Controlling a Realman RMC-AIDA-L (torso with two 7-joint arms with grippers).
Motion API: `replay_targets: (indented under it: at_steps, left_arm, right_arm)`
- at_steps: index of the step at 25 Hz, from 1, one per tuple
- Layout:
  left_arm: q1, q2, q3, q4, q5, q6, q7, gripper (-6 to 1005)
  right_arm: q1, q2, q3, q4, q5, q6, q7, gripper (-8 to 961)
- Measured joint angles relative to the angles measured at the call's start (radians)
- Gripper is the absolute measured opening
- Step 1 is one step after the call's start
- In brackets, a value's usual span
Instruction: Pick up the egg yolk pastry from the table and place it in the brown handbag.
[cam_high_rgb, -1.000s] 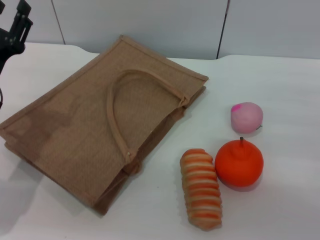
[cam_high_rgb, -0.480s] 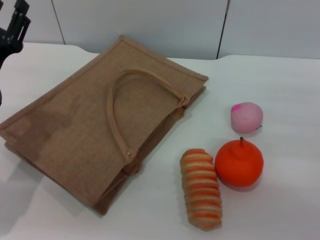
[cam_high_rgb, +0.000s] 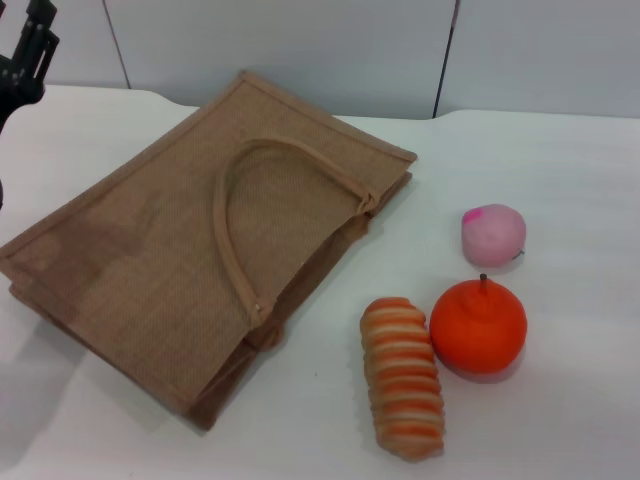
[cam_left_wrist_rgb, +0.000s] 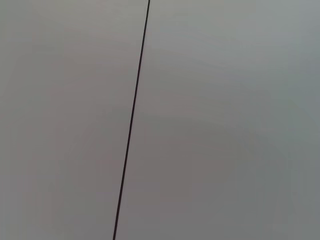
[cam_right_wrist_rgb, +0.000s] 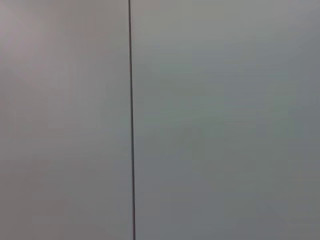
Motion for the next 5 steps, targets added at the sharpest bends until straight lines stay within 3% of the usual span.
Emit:
replay_targets:
  at_steps: [5]
  left_arm:
    - [0.000,0.000,0.000,0.000,0.000,0.000,0.000,615]
  right_arm:
    - [0.000,0.001,0.000,0.000,0.009,0.000,0.000,851]
